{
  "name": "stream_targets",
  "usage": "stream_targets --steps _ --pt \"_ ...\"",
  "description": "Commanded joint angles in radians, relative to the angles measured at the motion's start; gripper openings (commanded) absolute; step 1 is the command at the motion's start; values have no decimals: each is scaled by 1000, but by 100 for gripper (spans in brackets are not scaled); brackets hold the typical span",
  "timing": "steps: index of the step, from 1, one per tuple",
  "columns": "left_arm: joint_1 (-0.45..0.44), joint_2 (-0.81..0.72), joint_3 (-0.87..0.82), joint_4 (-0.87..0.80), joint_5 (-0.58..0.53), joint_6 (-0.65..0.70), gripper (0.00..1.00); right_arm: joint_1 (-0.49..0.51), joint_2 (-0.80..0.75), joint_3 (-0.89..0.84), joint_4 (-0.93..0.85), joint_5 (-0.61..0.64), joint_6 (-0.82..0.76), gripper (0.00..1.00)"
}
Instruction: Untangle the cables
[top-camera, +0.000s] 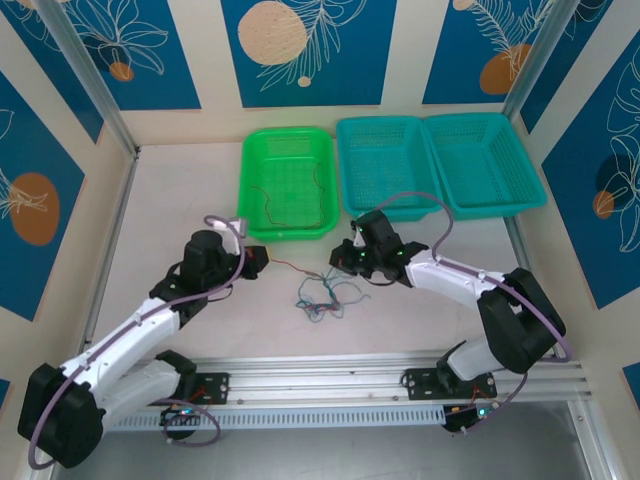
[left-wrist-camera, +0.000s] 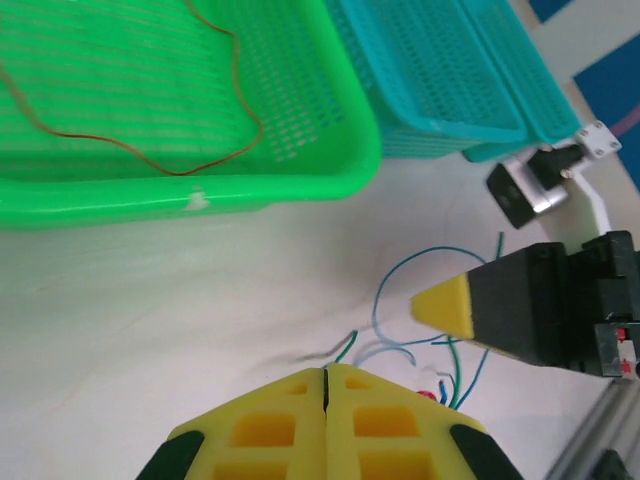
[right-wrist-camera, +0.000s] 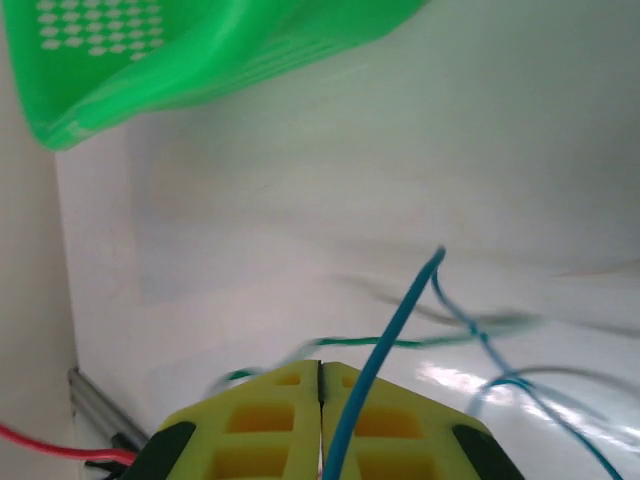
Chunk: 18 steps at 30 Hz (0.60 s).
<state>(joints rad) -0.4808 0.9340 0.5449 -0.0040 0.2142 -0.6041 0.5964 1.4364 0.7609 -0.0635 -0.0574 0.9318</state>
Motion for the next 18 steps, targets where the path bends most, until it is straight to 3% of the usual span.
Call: stream_targets --steps 1,9,18 --pt "10 -82 -4 -137 -217 -4 0 -64 -72 -82 -90 119 5 0" --pt "46 -179 -30 -274 -372 -33 0 -262 -312 -216 -277 267 62 0" --pt "78 -222 -33 -377 -488 -79 0 -538 -512 -310 -382 263 69 0"
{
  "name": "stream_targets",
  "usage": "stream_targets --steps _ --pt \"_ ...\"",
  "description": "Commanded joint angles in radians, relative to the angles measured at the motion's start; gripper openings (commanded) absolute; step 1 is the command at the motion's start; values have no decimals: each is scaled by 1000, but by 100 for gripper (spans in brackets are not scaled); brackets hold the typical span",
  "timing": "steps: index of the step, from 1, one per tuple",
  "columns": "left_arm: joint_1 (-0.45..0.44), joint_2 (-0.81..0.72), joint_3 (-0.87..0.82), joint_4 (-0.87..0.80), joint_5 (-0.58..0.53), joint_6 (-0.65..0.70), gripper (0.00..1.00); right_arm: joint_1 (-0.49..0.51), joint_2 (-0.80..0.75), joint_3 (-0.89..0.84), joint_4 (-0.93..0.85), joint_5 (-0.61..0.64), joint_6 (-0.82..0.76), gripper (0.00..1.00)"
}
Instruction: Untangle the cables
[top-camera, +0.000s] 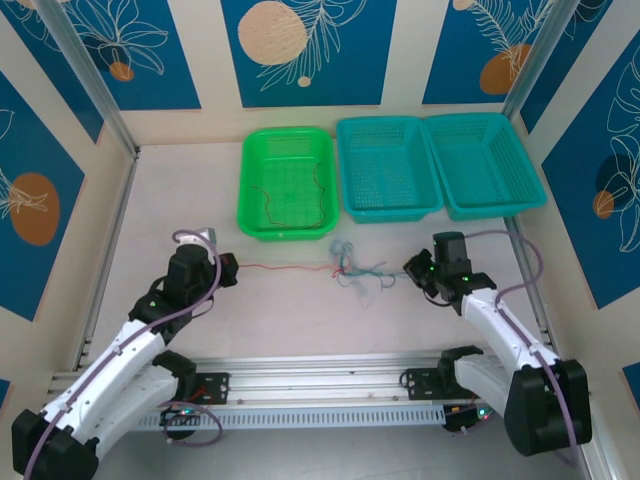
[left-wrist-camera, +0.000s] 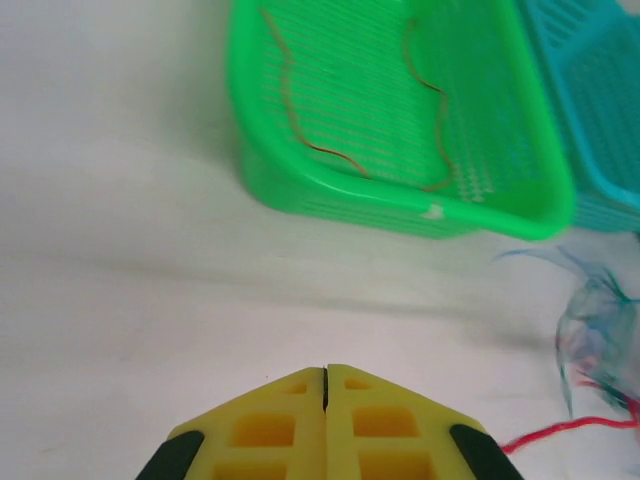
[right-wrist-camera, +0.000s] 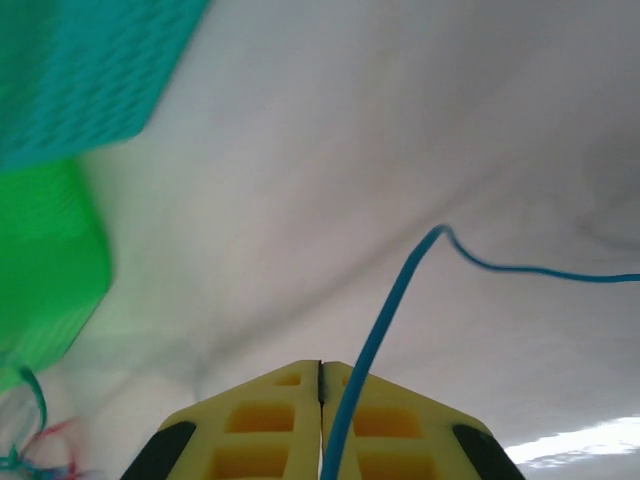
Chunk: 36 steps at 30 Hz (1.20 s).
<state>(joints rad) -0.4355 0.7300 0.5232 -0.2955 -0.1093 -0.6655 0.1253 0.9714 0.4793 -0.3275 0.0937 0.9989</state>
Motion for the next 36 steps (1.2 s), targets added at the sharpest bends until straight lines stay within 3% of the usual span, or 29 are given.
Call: stream_targets --steps 1,4,7,9,10,11,16,20,22,26,33,36 --pt "33 -16 -17 -76 -148 -13 0 -83 -60 -35 -104 89 -22 0" --pt "33 4 -69 82 11 13 0 -51 -42 -26 -64 22 -102 0" --pt "31 76 -127 272 175 6 0 69 22 -6 -35 0 -141 2" --pt "28 129 -138 309 209 0 0 137 68 21 -48 4 -162 54" --pt "26 150 -139 309 211 -1 0 157 88 48 -77 3 -179 69" --pt "24 164 -142 309 214 2 0 165 98 85 -125 5 -192 77" --pt "20 155 -150 305 197 16 0 211 20 223 -256 26 -301 81" --pt "20 144 -139 295 182 37 0 404 60 368 -361 220 -384 82" --pt "19 142 -131 277 168 47 0 502 123 407 -369 260 -445 80" --pt "18 121 -105 196 89 74 0 602 286 443 -380 190 -555 79" --pt "20 117 -67 78 -40 95 0 658 525 435 -364 82 -562 81" --pt "20 138 -74 47 -51 77 4 679 605 451 -356 99 -563 73"
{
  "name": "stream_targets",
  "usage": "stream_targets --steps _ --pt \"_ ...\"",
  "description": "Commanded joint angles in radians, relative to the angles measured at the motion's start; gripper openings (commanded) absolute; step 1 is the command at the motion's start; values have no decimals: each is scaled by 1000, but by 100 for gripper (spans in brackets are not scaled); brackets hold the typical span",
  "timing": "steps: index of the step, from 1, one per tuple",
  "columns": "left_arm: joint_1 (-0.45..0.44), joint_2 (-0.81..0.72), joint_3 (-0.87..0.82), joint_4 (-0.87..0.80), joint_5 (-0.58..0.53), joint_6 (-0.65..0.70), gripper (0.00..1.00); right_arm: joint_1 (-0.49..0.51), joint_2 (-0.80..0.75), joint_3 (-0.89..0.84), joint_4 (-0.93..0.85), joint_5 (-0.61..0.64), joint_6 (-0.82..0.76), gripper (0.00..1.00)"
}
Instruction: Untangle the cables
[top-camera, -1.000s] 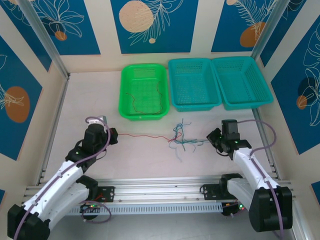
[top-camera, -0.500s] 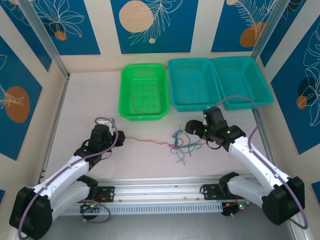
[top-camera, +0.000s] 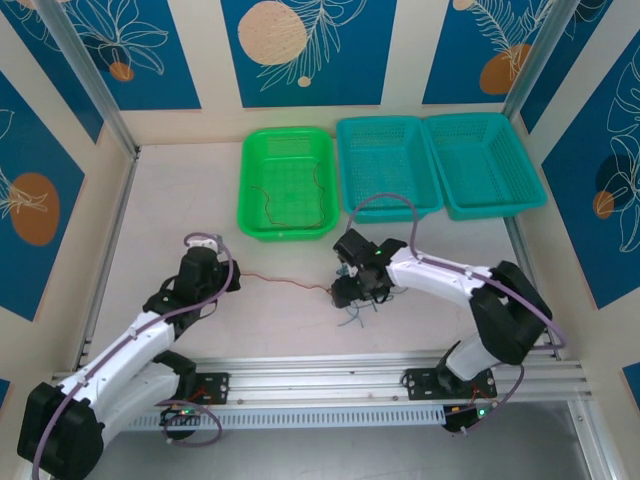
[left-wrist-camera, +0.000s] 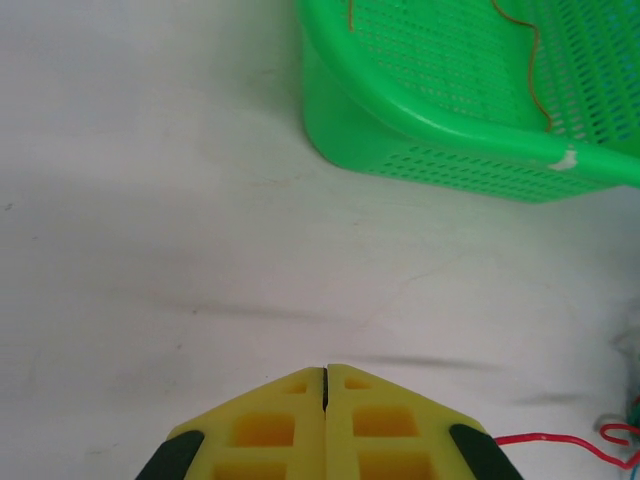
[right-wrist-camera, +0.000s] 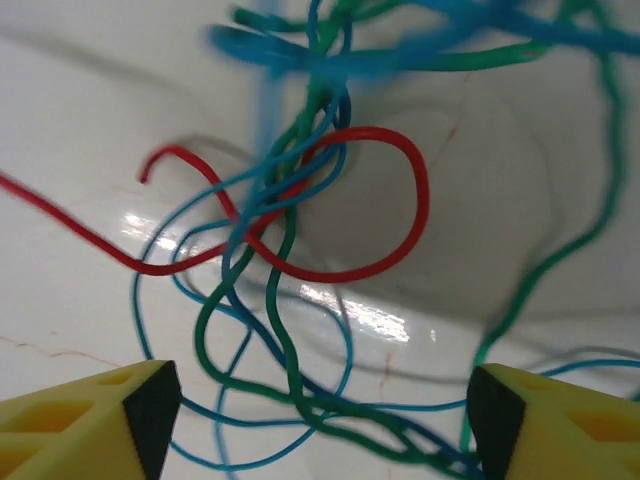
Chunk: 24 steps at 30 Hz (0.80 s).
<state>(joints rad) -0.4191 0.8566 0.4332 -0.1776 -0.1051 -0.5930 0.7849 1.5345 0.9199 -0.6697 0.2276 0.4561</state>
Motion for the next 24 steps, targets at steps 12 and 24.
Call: stream_targets --steps 12,24 --pt "-42 -166 23 111 306 399 64 -8 79 71 -31 -147 -197 0" --pt "-426 213 64 251 415 745 80 -100 -49 21 1 -330 -276 0"
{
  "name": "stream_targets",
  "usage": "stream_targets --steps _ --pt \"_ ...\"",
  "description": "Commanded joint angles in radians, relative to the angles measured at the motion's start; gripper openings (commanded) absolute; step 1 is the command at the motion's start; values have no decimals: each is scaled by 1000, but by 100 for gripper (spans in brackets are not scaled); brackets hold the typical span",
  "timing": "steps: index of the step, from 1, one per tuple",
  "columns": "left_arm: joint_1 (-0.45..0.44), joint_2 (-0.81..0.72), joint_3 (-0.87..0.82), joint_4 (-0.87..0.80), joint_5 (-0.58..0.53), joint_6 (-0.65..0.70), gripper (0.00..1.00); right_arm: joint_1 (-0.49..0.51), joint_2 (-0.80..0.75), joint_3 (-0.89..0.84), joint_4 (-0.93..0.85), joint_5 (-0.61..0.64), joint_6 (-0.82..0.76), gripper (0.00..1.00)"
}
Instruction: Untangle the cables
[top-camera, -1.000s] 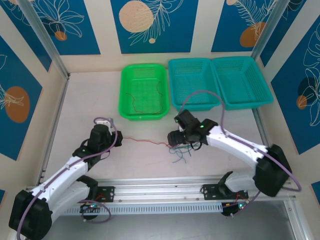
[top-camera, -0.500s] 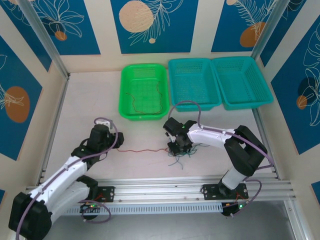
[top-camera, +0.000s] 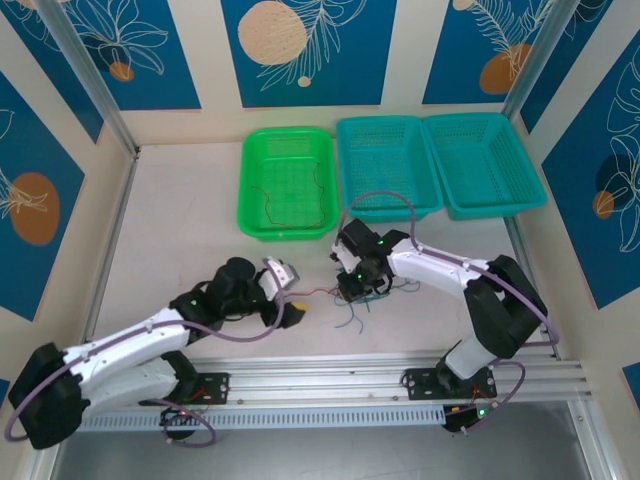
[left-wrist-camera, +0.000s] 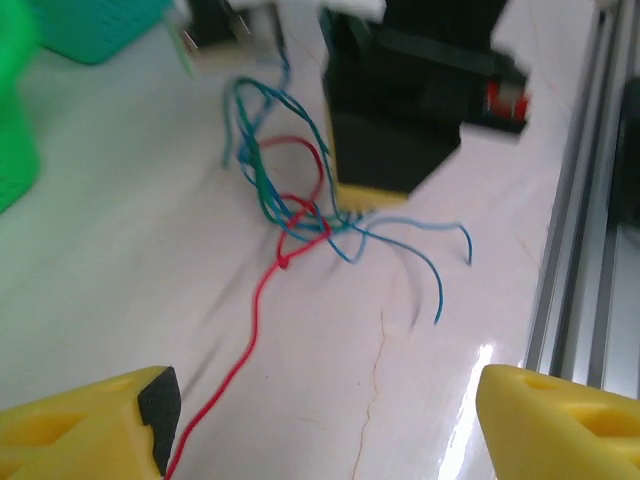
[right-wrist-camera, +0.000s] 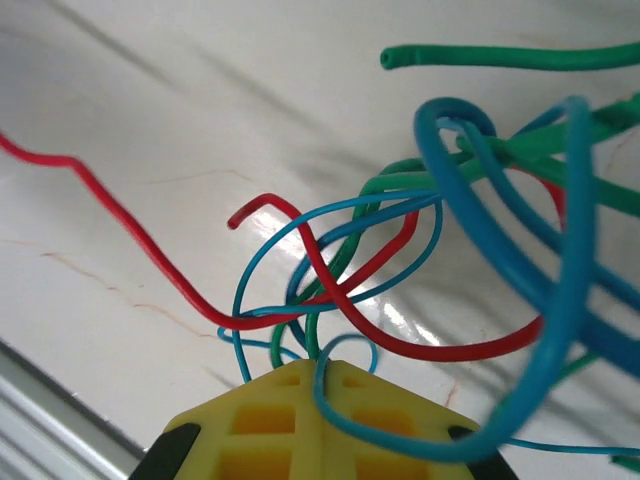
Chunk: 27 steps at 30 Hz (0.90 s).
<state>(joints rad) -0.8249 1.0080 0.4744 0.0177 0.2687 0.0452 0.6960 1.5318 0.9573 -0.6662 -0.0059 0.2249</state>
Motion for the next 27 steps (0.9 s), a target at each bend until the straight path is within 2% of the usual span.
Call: stream_targets --steps 1,5,9,11,12,14,18,19,21,22,23,25,27 --pt "-35 107 42 59 25 129 81 -13 -56 -19 -3 -106 -48 0" --pt "-56 269 82 149 -100 182 83 -17 -65 -16 -6 -116 -41 0" --pt "-56 411 109 274 -108 198 83 -13 -72 -13 -9 -135 -37 0" --pt "-56 467 126 311 -133 186 77 -13 -86 -16 -6 -136 -33 0" --pt "-57 489 131 325 -150 182 73 -15 -94 -20 -4 -131 -28 0" --pt "-56 513 139 332 -181 171 58 -16 -108 -26 -6 -111 -16 0" --pt "-57 503 151 304 -190 145 8 -21 -113 -43 0 16 91 0" --pt "-58 488 146 301 -195 135 0 -22 -107 -50 3 60 153 0" --pt "-57 456 134 298 -194 125 0 -22 -92 -67 17 120 281 0" --pt "-57 439 129 295 -183 122 0 -19 -84 -78 32 109 320 1" --pt "-57 428 128 292 -168 119 0 -11 -77 -85 53 84 330 11" --pt "-57 416 128 292 -114 111 0 19 -81 -107 106 64 338 39" --pt "-57 424 132 296 -93 100 0 35 -97 -130 152 35 330 50"
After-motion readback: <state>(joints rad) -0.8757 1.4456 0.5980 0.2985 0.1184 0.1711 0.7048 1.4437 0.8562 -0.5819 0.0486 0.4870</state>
